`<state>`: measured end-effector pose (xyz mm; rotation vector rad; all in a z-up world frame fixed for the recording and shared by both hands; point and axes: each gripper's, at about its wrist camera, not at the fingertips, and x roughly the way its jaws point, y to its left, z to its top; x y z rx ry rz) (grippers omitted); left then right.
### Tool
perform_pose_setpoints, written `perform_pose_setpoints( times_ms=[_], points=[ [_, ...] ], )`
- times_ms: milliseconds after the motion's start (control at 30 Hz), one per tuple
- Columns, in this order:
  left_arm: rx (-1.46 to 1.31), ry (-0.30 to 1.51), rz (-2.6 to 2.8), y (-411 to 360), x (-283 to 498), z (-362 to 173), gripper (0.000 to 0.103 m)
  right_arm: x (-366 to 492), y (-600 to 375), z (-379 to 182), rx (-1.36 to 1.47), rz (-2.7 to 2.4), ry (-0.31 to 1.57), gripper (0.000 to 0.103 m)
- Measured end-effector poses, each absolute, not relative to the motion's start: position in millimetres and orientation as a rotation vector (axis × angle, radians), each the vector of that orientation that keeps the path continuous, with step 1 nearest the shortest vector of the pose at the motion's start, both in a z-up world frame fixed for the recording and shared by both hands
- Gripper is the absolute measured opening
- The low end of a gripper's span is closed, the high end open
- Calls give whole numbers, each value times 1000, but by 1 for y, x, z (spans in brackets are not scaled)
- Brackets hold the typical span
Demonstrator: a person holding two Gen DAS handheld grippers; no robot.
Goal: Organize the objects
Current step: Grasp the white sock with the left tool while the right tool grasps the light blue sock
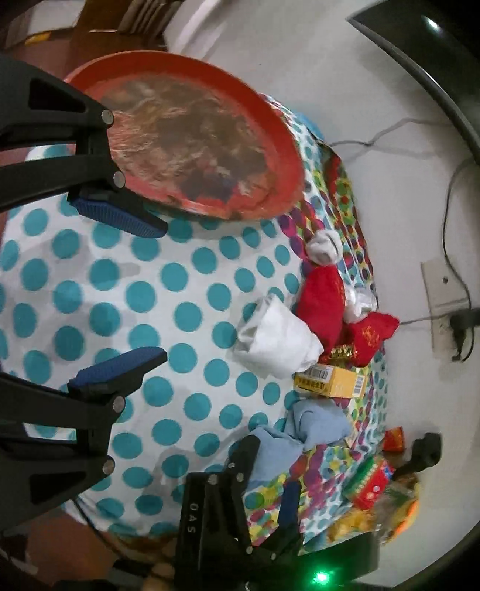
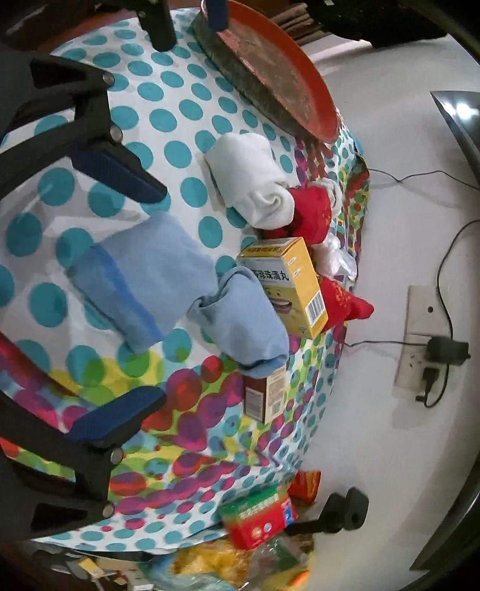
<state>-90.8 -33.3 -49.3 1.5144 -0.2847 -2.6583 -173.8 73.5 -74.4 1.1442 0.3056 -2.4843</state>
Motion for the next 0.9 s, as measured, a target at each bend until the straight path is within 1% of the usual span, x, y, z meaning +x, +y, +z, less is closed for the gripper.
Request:
perform_pose_setpoints(
  times_ms=[33,67,133,167,233,267,400,533,767,900],
  points=[
    [1527,-303,-2663,-30,-97,-51,63,-177,73,-76,1153,-2467,299,69],
    [1530,-319,-2668,-27,-101,-52,63,-180,74,-79,1166,-2430,277,65],
    [1542,-363,-2673,-20,-110,-55,63,-184,77,-82,1182,-2404,266,60],
    [1542,-390,-2678,-16,-113,-56,63,-184,79,-82,1174,-2397,262,59],
    [1531,-431,-2701,-11,-119,-57,63,-185,84,-81,1170,-2393,254,51],
    [1515,-449,-2707,-9,-122,-56,63,-184,89,-81,1171,-2410,263,50],
    [1499,-444,-2770,-7,-137,-53,63,-190,104,-81,1177,-2452,275,50],
    [1593,-407,-2803,-7,-160,-58,63,-196,116,-83,1174,-2469,230,51],
    [1603,-535,-2777,-2,-190,-71,63,-194,120,-86,1175,-2477,199,53],
    [1631,-480,-2768,-6,-206,-88,64,-194,119,-85,1176,-2480,214,53]
  ],
)
